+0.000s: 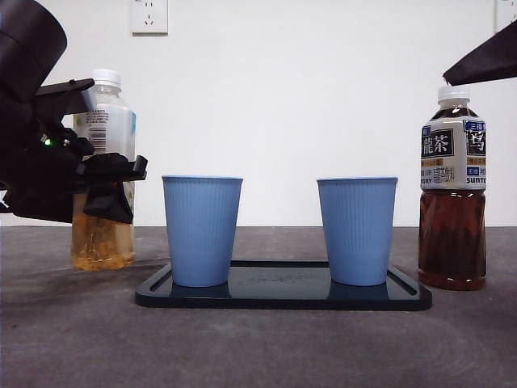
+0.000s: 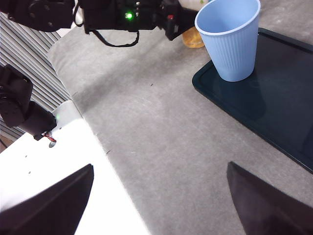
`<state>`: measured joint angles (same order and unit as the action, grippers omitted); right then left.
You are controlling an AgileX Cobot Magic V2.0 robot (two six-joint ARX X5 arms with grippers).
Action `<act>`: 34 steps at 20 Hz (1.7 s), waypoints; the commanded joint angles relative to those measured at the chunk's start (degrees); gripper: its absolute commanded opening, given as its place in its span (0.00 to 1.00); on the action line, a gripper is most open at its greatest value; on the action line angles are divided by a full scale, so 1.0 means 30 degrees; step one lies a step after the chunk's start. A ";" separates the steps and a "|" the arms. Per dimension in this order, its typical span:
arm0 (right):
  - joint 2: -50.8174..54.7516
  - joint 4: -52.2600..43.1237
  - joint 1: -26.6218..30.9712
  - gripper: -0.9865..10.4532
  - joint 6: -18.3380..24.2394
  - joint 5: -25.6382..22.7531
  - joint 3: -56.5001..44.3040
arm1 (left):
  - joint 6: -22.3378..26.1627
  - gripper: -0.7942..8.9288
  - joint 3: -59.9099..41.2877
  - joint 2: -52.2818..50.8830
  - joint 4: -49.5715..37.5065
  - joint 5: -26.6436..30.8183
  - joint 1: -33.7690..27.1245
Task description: Pour the drink into the cup
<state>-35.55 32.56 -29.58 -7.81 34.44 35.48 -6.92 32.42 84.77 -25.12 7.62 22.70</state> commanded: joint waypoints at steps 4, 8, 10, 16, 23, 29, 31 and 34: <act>-0.0102 -0.0102 -0.0131 0.46 -0.0248 -0.0131 0.0321 | 0.0168 0.21 0.0270 0.0590 -0.1239 -0.0073 -0.0335; -0.0102 -0.0095 -0.0138 0.46 -0.0248 -0.0131 0.0321 | 0.0168 0.21 0.0270 0.0605 -0.1355 -0.0372 -0.0328; -0.0095 -0.0095 -0.0138 0.46 -0.0255 -0.0131 0.0321 | 0.0270 0.21 0.0270 0.0648 -0.1348 -0.0561 -0.0328; -0.0095 -0.0102 -0.0138 0.46 -0.0255 -0.0124 0.0321 | 0.0510 0.21 0.0270 0.0729 -0.1348 -0.1078 -0.0328; -0.0095 -0.0095 -0.0138 0.46 -0.0372 -0.0117 0.0321 | 0.0670 0.21 0.0270 0.0809 -0.0925 -0.1581 -0.0335; -0.0095 -0.0095 -0.0138 0.46 -0.0517 -0.0109 0.0321 | 0.0729 0.21 0.0270 0.1421 -0.0794 -0.1625 -0.0328; -0.0095 -0.0095 -0.0138 0.46 -0.0546 -0.0109 0.0321 | 0.0721 0.22 0.0270 0.1421 -0.0692 -0.1625 -0.0328; -0.0095 -0.0095 -0.0138 0.46 -0.0539 -0.0117 0.0321 | 0.0729 0.36 0.0270 0.1413 -0.0197 -0.1625 -0.0328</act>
<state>-35.55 32.58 -29.58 -9.04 34.24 35.48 -5.26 32.56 87.92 -26.06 2.81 21.52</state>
